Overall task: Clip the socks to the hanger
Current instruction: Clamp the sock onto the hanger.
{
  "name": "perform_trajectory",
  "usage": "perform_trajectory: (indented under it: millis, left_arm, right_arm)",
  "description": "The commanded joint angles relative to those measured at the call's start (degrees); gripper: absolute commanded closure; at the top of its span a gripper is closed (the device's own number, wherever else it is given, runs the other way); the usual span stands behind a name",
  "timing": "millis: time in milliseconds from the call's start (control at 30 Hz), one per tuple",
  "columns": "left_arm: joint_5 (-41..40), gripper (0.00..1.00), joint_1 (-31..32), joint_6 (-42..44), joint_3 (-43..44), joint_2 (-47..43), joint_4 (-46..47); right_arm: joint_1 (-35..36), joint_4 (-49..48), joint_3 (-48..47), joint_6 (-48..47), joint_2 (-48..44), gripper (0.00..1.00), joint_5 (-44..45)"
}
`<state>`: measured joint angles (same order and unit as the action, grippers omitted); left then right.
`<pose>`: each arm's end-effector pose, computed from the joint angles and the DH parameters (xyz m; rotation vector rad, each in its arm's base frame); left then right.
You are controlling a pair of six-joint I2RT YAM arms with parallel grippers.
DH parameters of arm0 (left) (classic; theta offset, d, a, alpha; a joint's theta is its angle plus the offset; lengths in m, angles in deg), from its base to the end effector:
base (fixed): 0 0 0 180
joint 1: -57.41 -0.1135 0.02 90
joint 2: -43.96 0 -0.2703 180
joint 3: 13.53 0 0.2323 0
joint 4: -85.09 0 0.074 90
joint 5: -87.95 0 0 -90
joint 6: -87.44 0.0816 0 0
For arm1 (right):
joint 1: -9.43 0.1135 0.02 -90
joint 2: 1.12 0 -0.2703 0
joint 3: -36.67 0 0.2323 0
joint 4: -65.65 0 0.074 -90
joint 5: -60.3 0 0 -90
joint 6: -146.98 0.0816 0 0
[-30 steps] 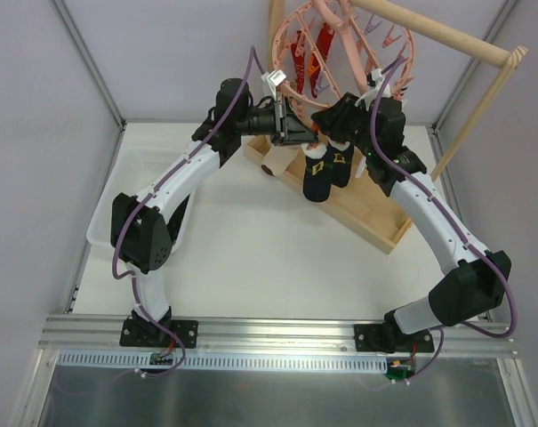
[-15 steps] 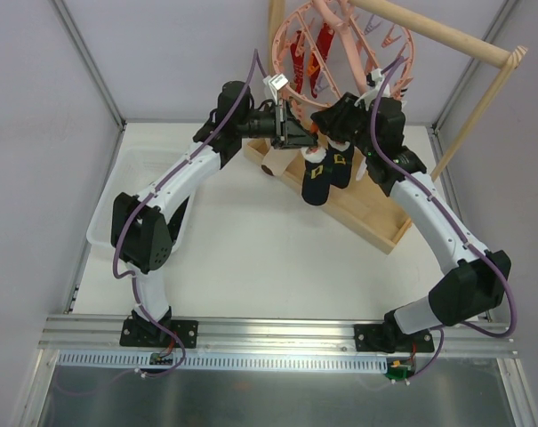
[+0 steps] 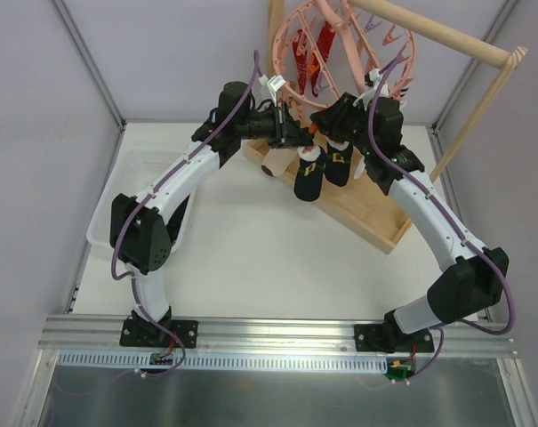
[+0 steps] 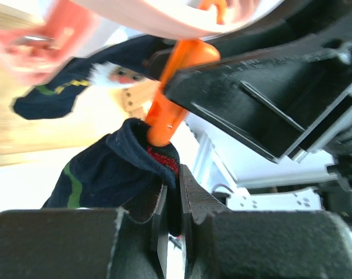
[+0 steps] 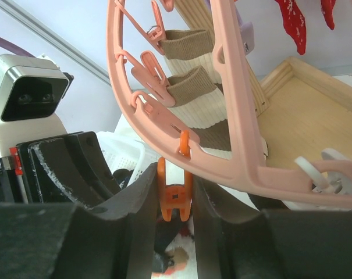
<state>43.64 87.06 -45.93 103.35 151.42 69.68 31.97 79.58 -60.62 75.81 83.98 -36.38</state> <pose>0.3714 -0.2786 0.3957 0.4621 1.8649 -1.5707 0.3464 0.1540 0.4272 -0.1456 1.6335 0.6504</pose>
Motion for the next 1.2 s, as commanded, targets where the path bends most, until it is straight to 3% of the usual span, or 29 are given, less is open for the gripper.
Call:
perform_trajectory:
  millis: [0,533,1167]
  left_arm:
    - [-3.5,1.00,0.4,4.6,0.5,-4.1,-1.0]
    - [-2.6,1.00,1.5,8.2,2.4,-3.8,-1.2]
    - [-2.6,1.00,1.6,7.0,4.1,-4.1,-1.0]
  right_arm:
    - [0.0,-0.8,-2.1,0.3,-0.8,0.99,-0.4]
    - [0.0,-1.0,-1.7,3.2,-0.9,0.99,-3.6]
    - [0.5,0.8,-0.1,-4.1,-3.4,0.99,1.1]
